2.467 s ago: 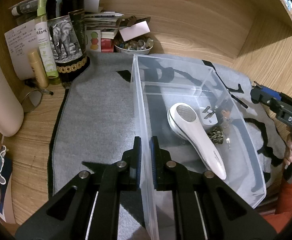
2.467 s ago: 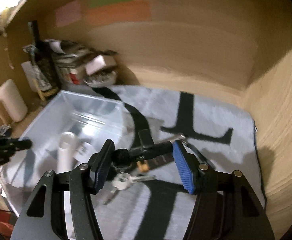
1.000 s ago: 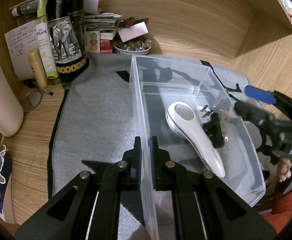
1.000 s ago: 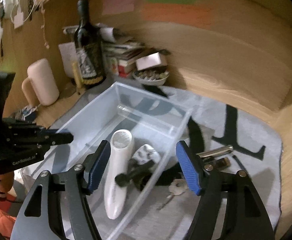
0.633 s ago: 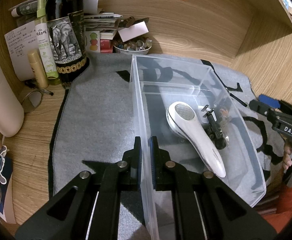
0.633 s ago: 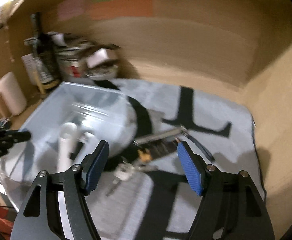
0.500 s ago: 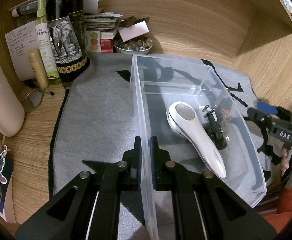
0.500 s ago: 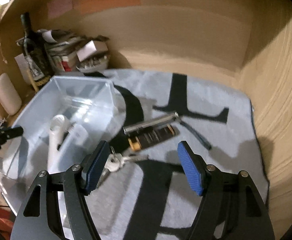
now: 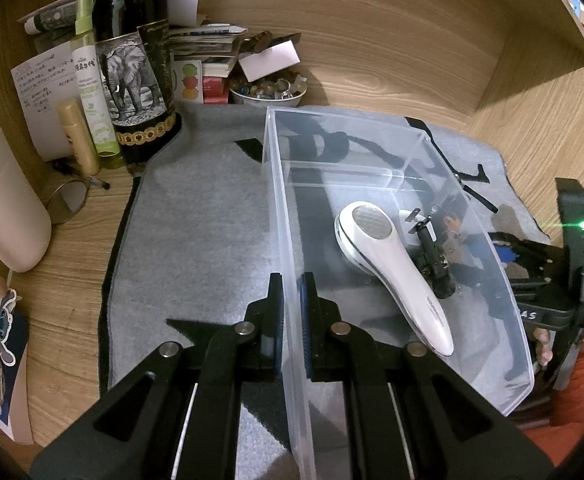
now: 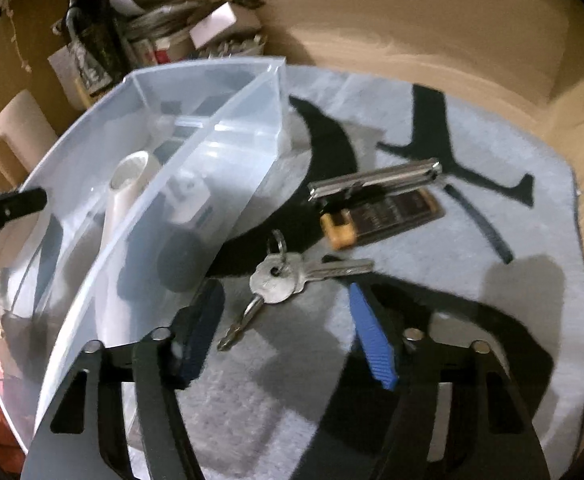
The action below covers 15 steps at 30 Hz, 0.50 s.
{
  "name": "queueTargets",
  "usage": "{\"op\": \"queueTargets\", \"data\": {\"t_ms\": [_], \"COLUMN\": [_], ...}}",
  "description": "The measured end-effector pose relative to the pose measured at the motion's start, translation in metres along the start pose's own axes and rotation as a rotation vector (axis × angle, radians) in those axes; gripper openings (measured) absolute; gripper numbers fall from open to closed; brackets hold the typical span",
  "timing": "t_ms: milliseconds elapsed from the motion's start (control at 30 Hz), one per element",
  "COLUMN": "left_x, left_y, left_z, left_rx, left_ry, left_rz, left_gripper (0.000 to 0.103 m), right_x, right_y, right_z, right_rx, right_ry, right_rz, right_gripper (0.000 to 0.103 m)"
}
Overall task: Organize rigid objects
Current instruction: 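Move the right tool back to the silver keys on the mat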
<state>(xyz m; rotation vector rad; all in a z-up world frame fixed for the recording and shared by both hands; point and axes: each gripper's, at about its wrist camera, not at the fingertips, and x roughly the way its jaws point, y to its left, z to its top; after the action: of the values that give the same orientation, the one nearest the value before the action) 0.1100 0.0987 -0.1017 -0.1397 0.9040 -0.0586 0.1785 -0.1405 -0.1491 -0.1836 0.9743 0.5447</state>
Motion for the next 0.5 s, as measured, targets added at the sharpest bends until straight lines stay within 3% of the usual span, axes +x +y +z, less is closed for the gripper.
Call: {"op": "queueTargets", "data": {"t_ms": [100,200,367,500], "left_x": [-0.0001,-0.0002,0.0001,0.0], "left_y": [0.0002,0.0001,0.0001,0.0004], "left_z": [0.0002,0.0001,0.0001,-0.0003], "left_rx": [-0.002,-0.003,-0.001,-0.004], "left_ry": [0.0,-0.002,-0.003,-0.002], "left_rz": [-0.002,-0.004,-0.003,-0.004], "left_gripper": [0.008,0.008,0.008,0.008], "right_x": [0.0036,0.0042,0.003,-0.0019], "right_y": [0.0017,0.0007,-0.0057,-0.0062], "right_z": [-0.0002,0.0008,0.0032,0.0008], "right_rx": [-0.01,-0.006,0.025,0.025], "right_ry": [-0.002,-0.013,-0.033,-0.045], "right_rz": [-0.019,-0.035,-0.072,-0.082], "right_gripper": [0.052,0.041,0.011,0.007]}}
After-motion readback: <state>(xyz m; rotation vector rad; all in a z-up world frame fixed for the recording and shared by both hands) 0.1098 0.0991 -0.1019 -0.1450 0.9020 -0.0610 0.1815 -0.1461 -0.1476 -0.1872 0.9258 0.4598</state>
